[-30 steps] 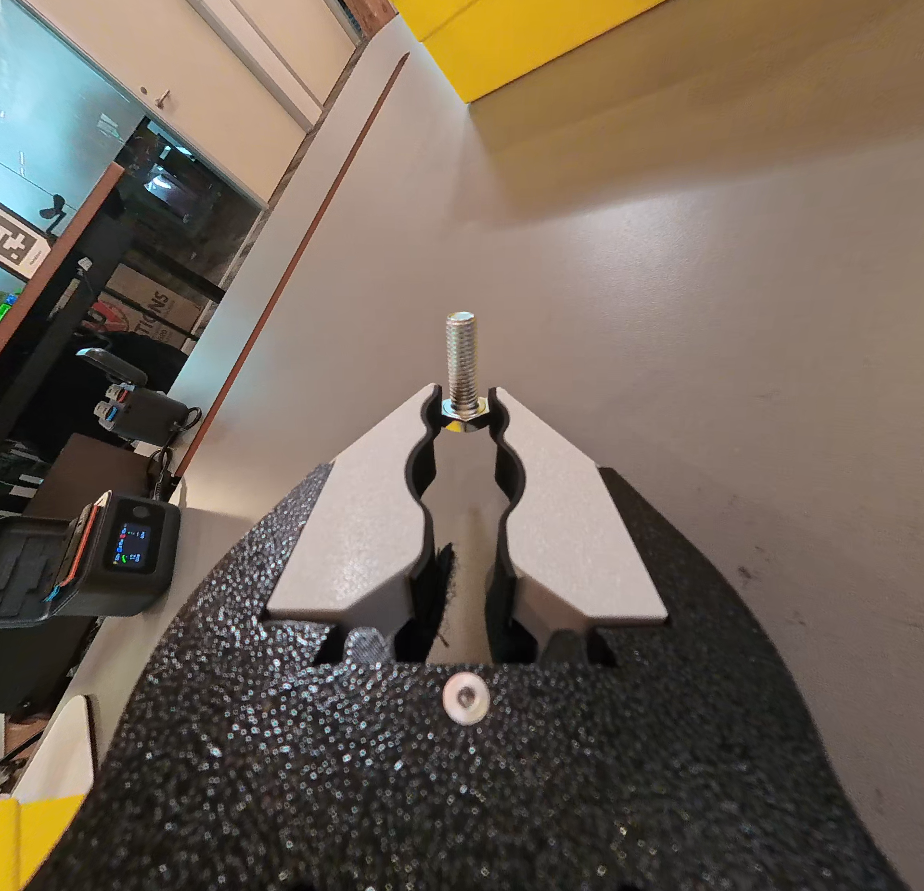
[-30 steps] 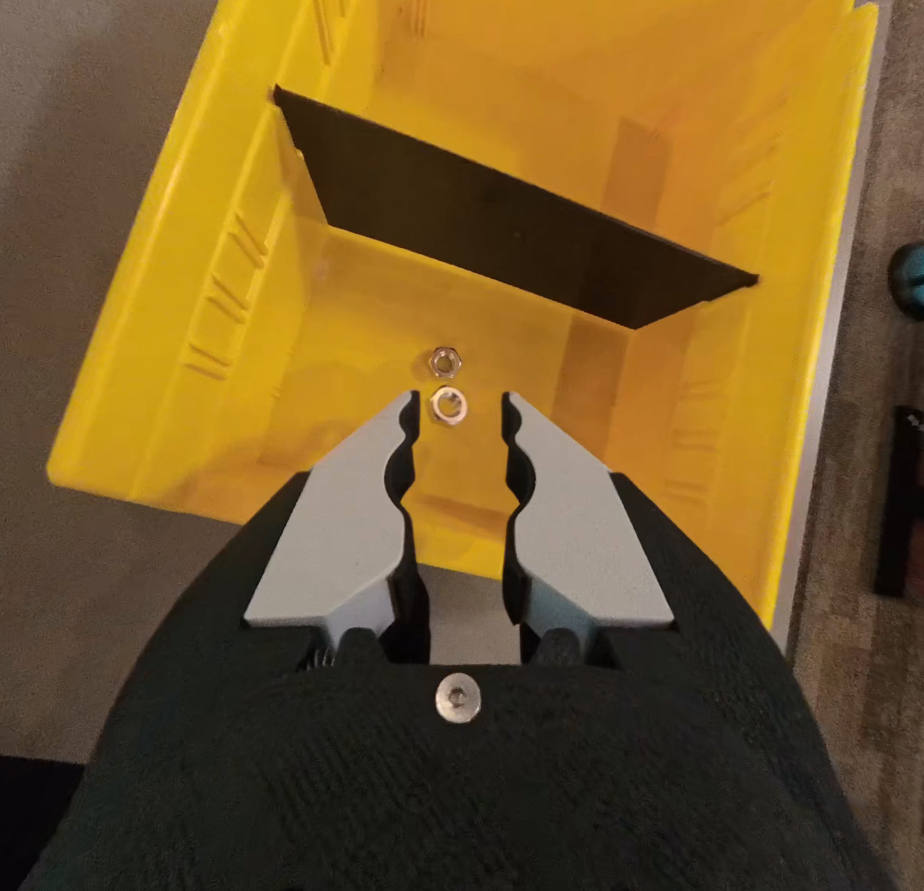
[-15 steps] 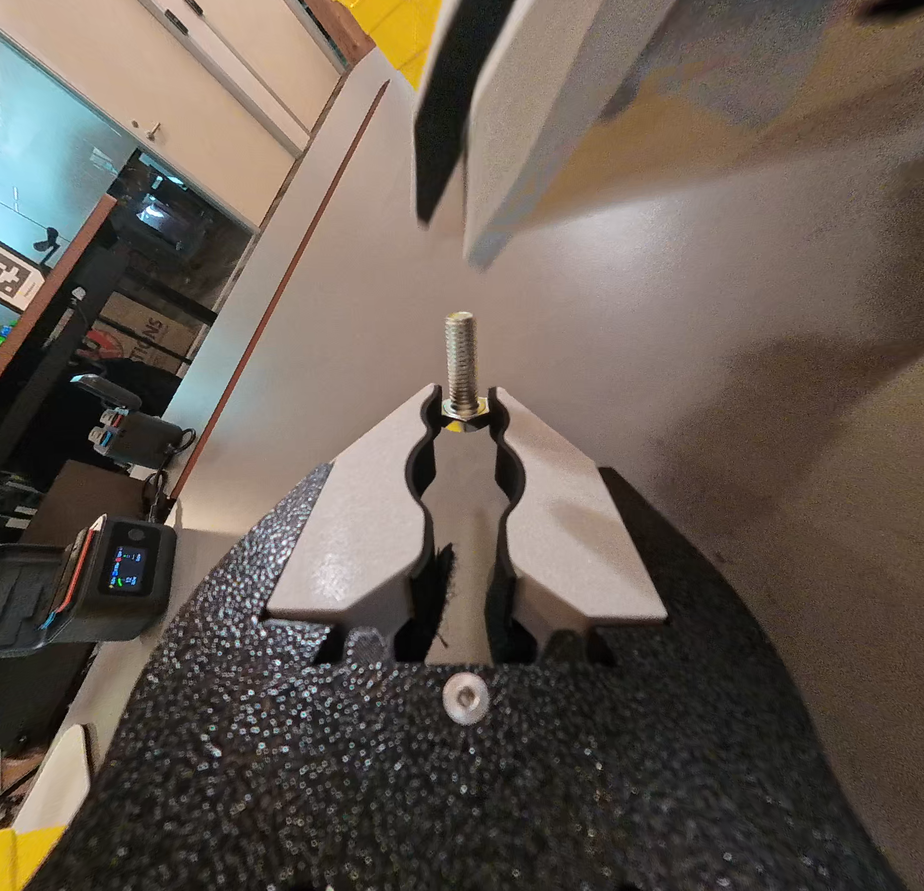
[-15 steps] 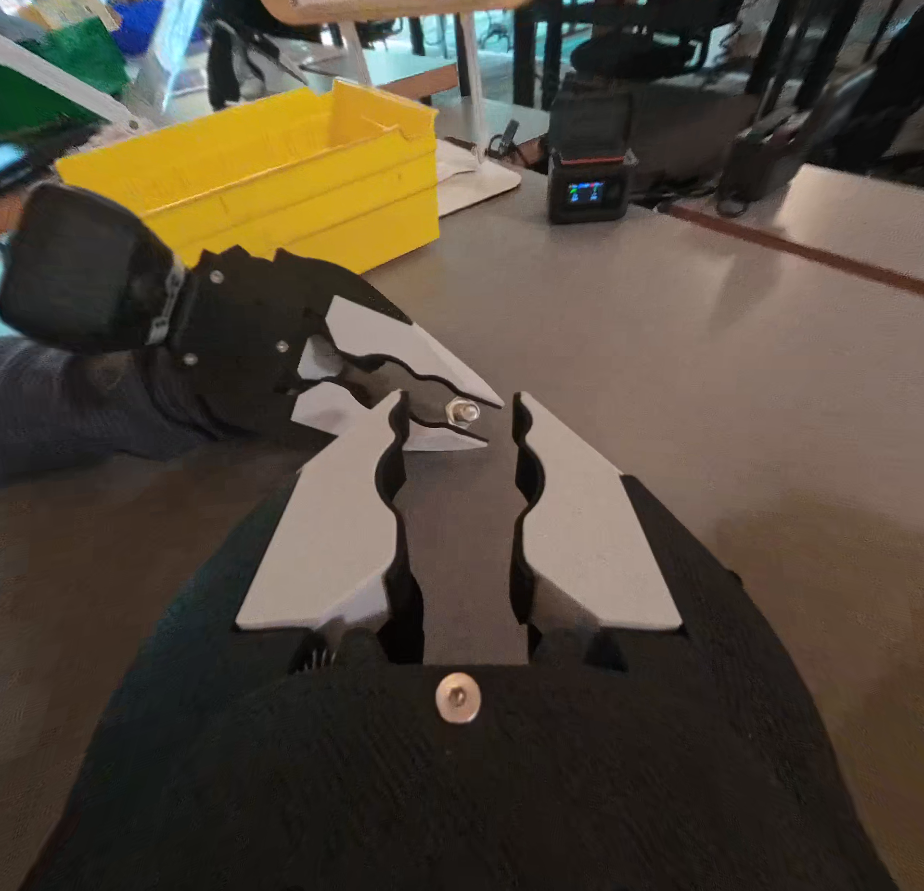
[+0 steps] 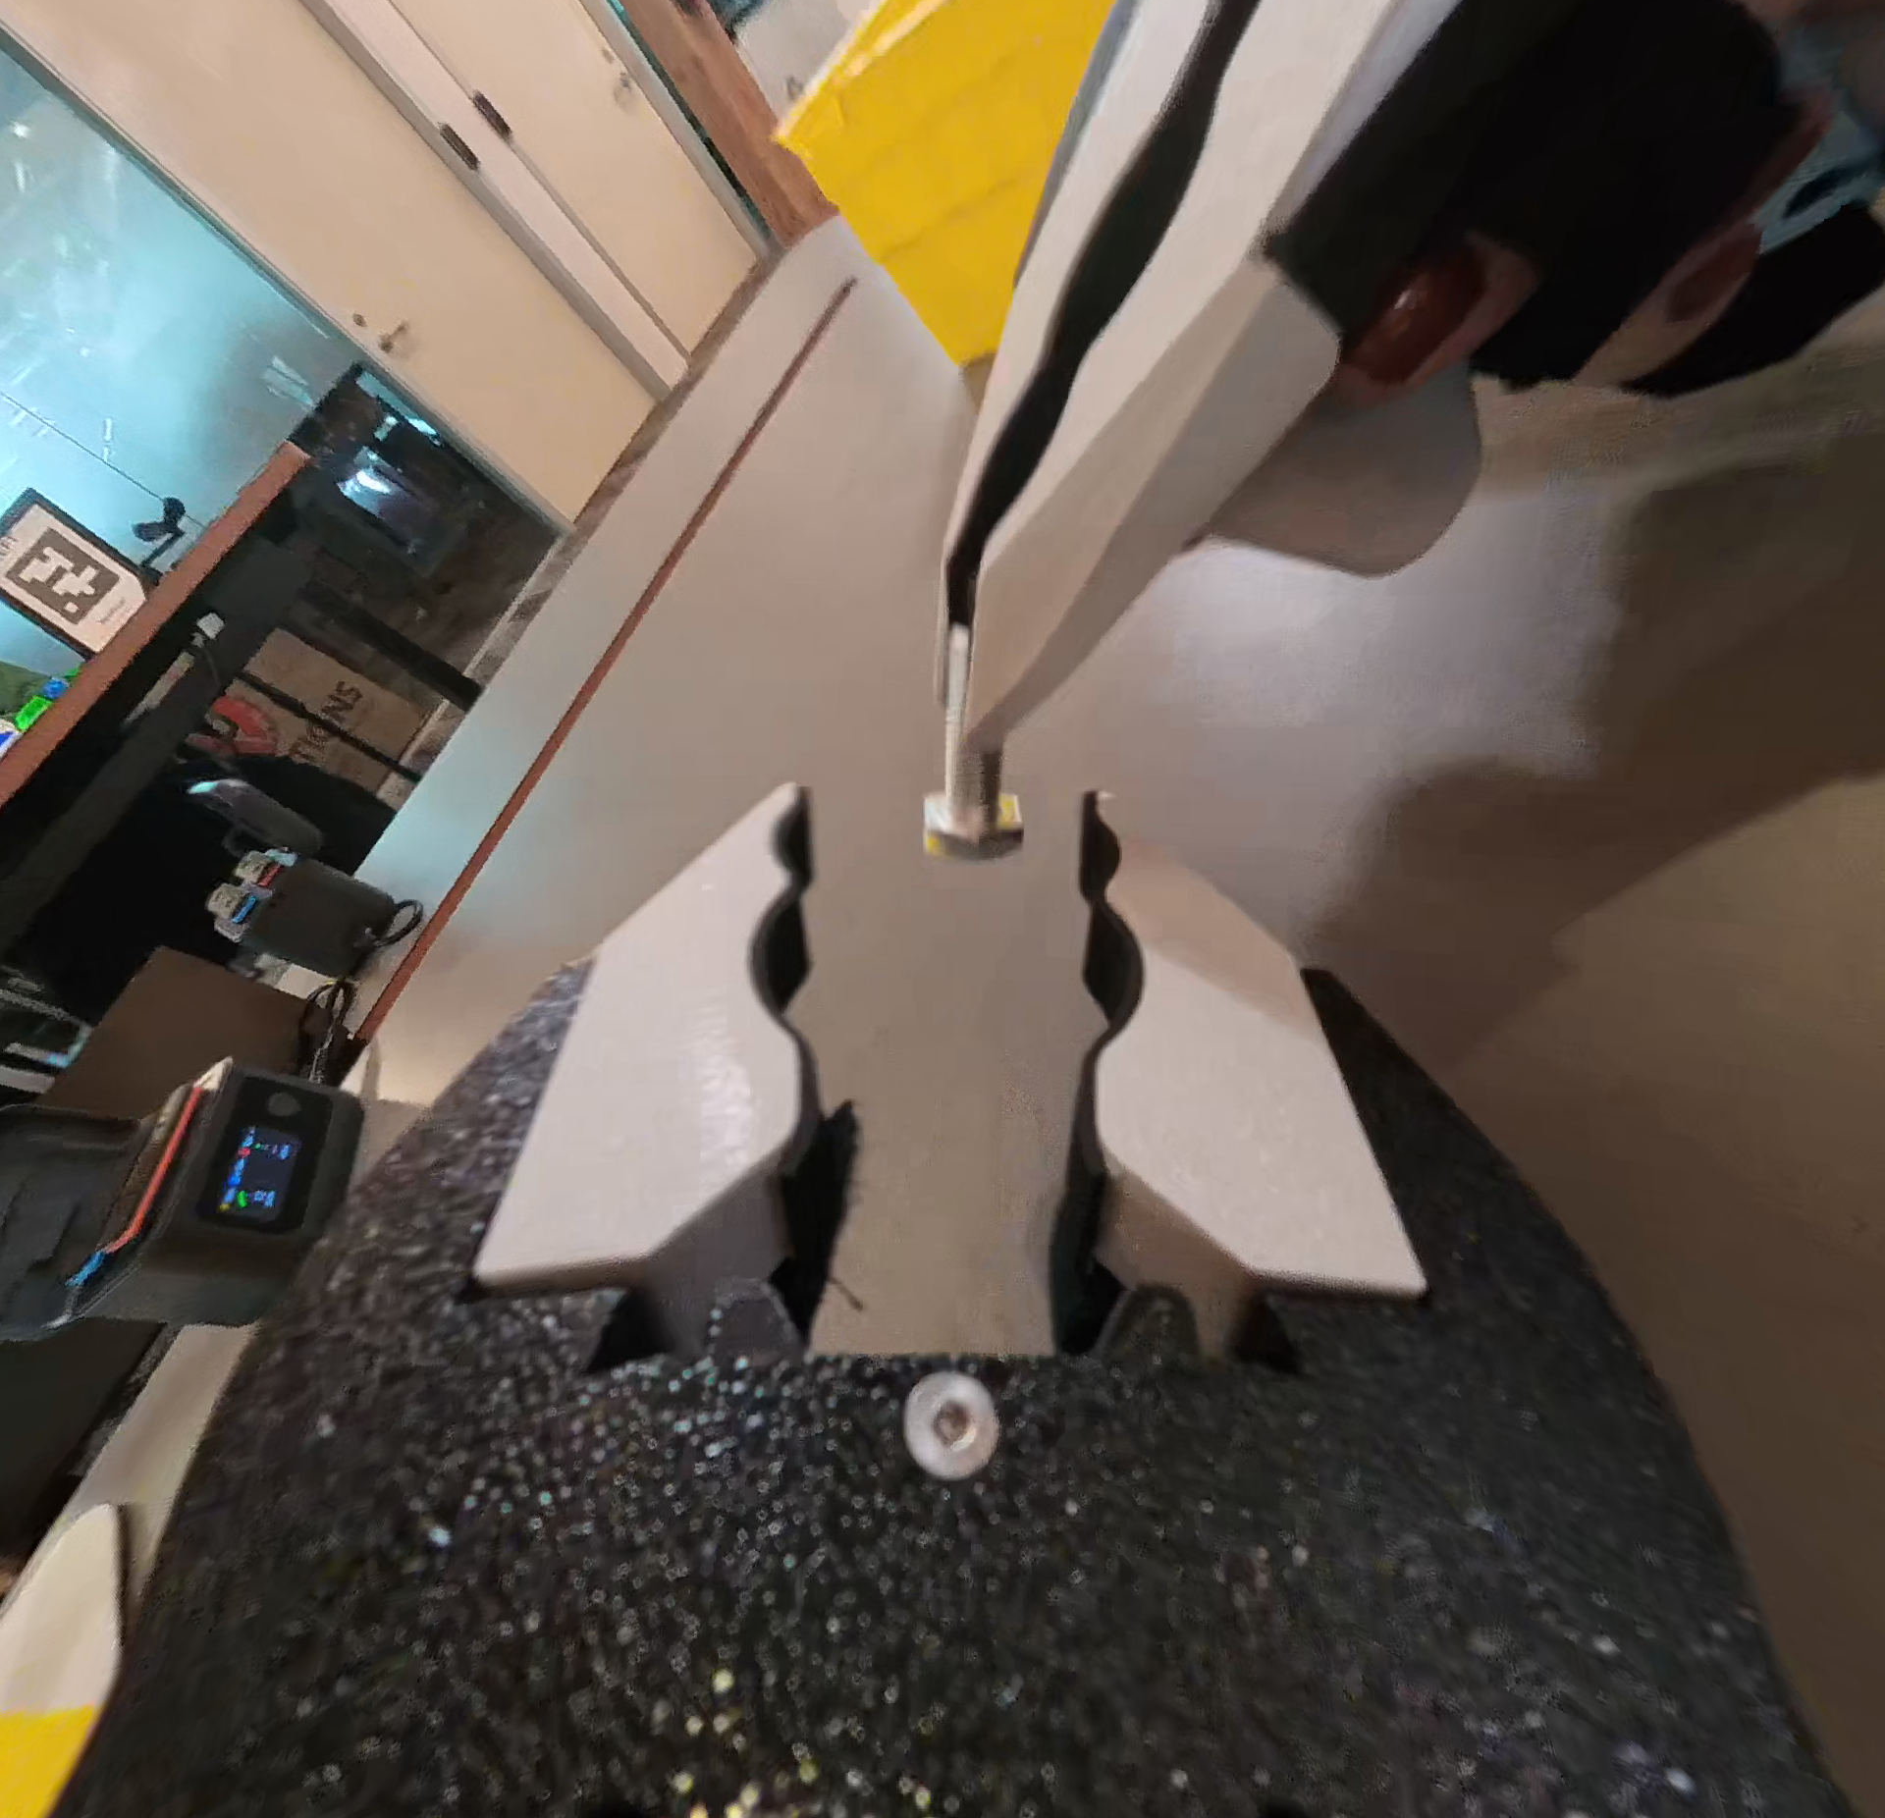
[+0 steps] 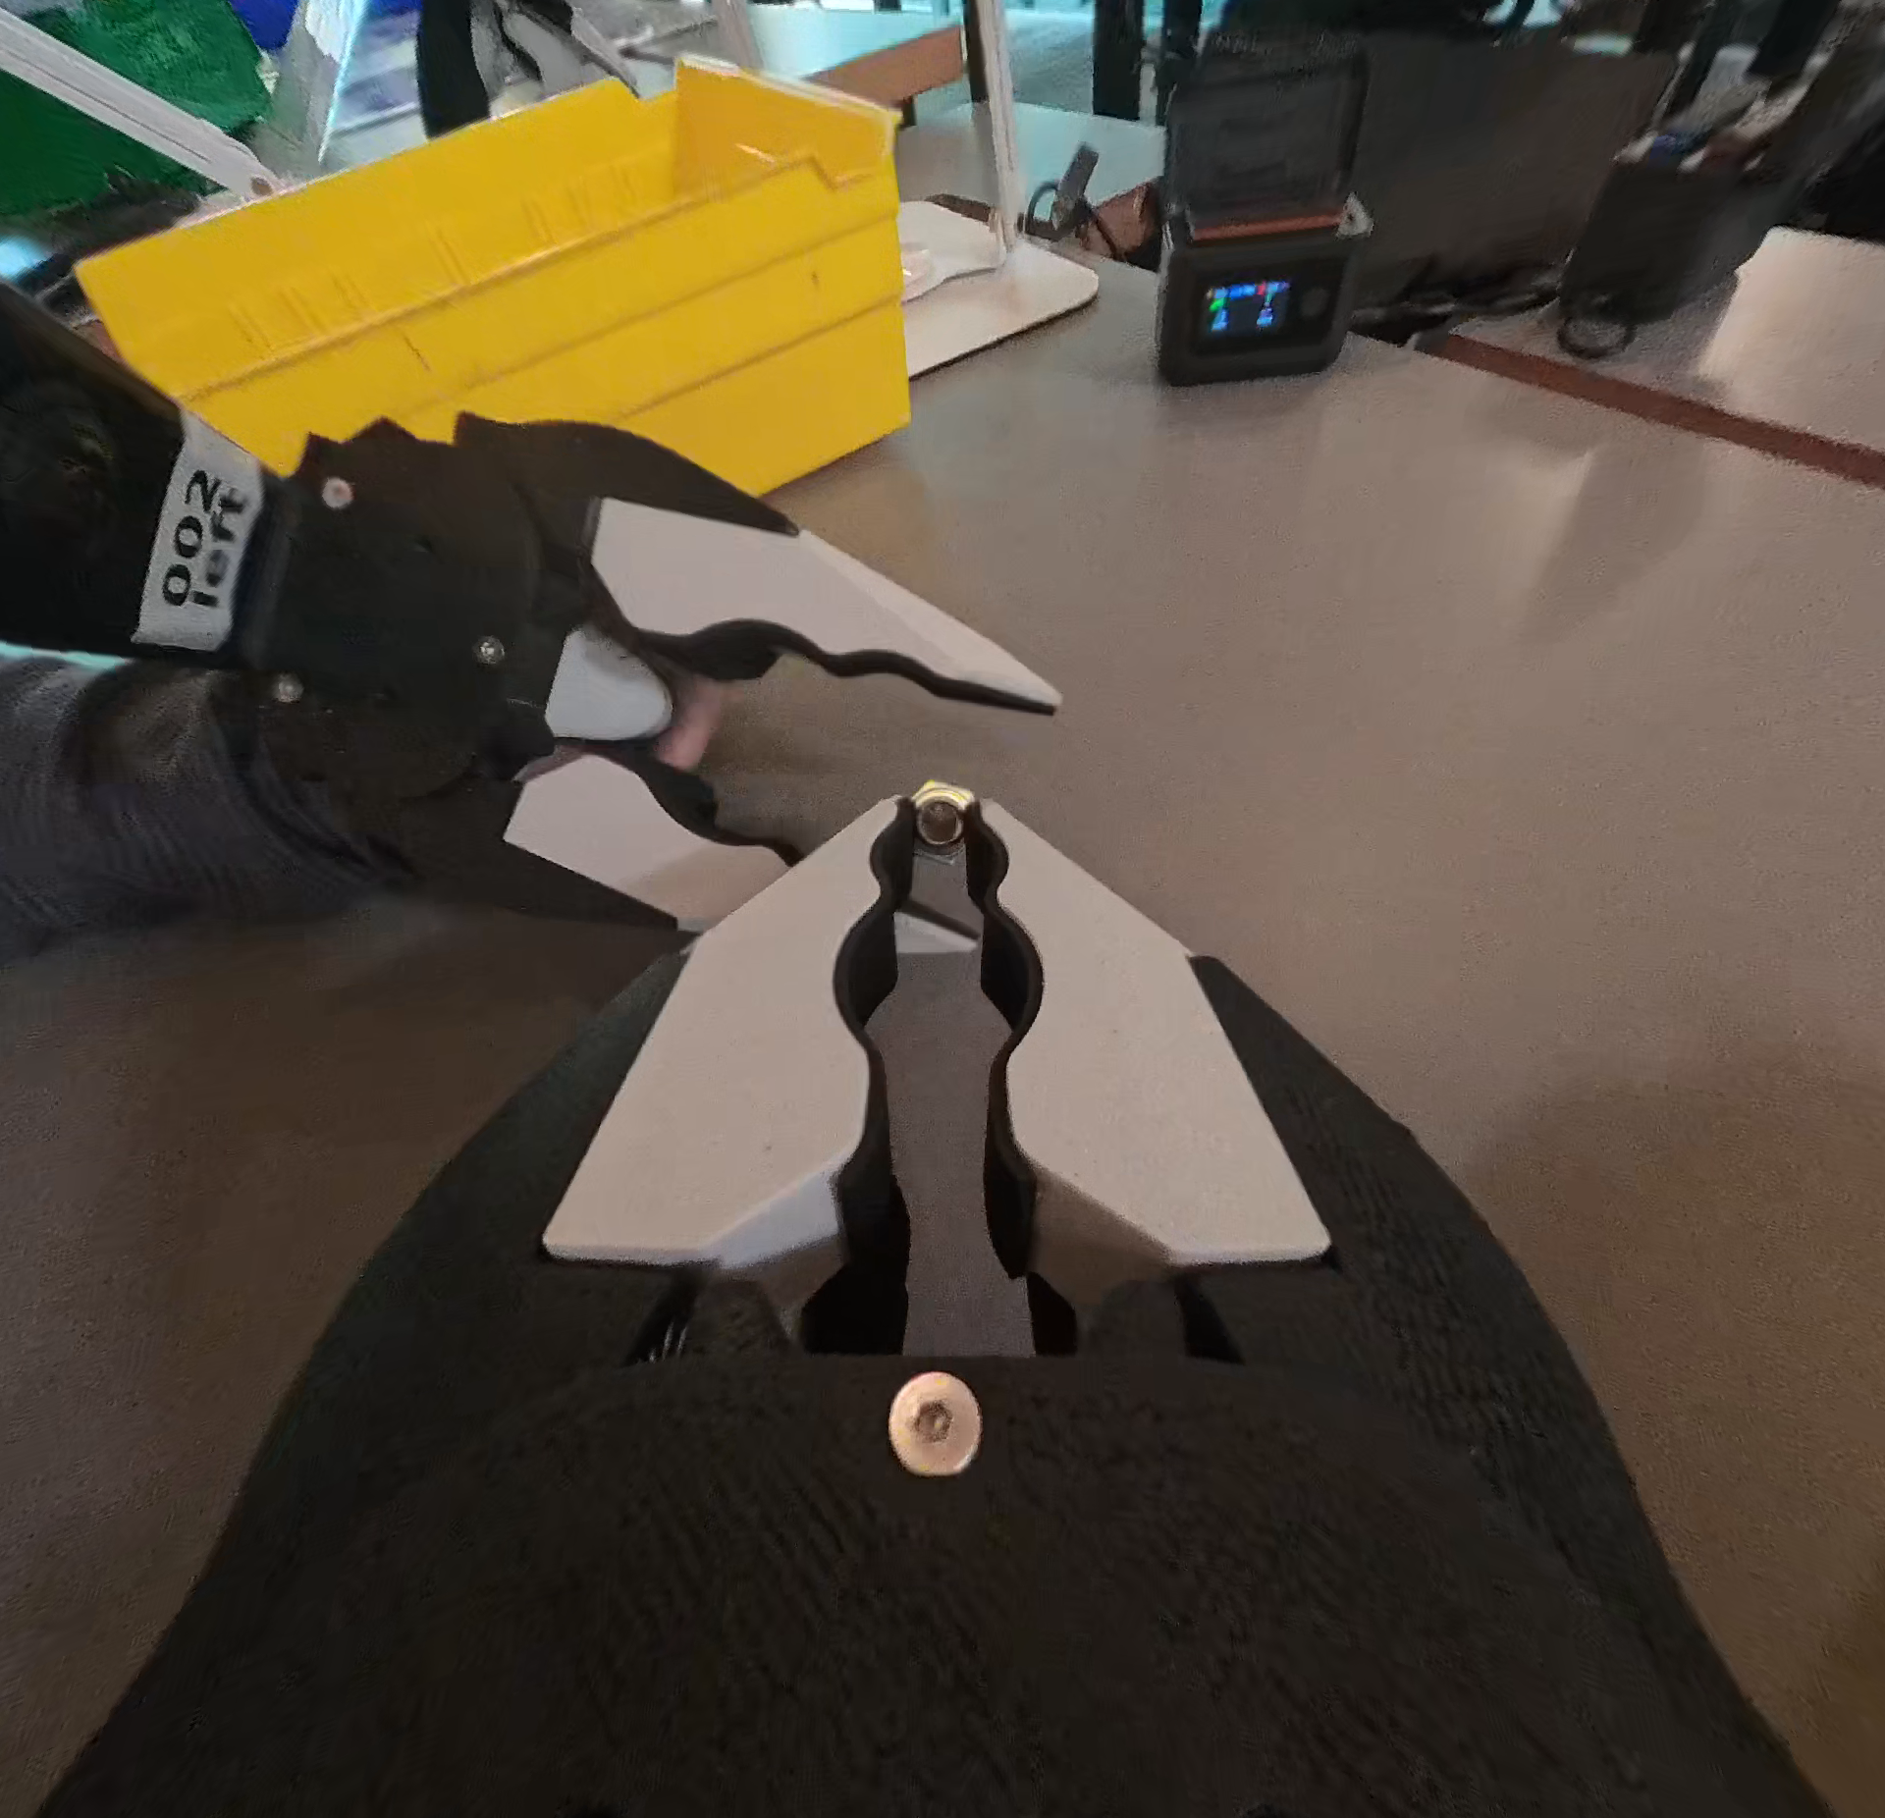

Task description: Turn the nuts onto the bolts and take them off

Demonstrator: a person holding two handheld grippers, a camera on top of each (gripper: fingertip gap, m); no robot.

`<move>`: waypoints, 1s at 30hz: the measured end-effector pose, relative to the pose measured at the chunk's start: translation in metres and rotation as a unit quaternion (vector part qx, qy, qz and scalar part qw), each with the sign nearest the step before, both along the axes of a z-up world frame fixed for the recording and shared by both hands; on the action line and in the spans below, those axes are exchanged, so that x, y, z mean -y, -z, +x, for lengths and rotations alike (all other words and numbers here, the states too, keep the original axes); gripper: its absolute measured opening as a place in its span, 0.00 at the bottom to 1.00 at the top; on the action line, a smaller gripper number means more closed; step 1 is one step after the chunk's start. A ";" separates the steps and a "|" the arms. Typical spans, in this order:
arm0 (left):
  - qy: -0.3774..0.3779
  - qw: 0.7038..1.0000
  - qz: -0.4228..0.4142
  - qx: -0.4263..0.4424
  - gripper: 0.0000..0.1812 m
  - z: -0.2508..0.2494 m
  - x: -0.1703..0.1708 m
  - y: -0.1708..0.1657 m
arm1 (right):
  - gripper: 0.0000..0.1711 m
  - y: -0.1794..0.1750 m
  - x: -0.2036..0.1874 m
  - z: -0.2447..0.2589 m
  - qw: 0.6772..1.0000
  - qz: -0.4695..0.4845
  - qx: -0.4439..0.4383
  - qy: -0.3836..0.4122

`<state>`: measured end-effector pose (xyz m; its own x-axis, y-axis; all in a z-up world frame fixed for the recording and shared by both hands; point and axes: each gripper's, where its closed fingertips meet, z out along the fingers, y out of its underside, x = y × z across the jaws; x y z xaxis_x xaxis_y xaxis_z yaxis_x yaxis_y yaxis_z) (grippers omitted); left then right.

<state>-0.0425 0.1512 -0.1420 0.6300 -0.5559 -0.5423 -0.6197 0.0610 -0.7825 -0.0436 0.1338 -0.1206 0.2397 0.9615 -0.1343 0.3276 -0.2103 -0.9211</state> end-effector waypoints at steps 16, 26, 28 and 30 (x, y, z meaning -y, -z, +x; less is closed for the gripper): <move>-0.011 0.999 -0.013 -0.032 0.00 -0.001 -0.002 0.010 | 0.05 -0.038 -0.211 0.248 0.874 0.014 0.337 0.351; -0.003 0.999 -0.018 -0.051 0.00 0.001 0.000 0.015 | 0.20 -0.067 -0.183 0.221 0.871 0.084 0.328 0.356; -0.004 0.999 -0.017 -0.051 0.00 0.001 0.000 0.015 | 0.19 -0.099 -0.156 0.170 0.904 0.166 0.234 0.317; -0.004 0.999 -0.017 -0.048 0.00 0.001 0.001 0.014 | 0.18 -0.118 -0.121 0.108 0.938 0.226 0.105 0.243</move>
<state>-0.0417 0.1505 -0.1561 0.5799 -0.5700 -0.5820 -0.6928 0.0307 -0.7204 0.0648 0.2551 -0.0025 0.6398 0.6796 0.3589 0.4778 0.0140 -0.8784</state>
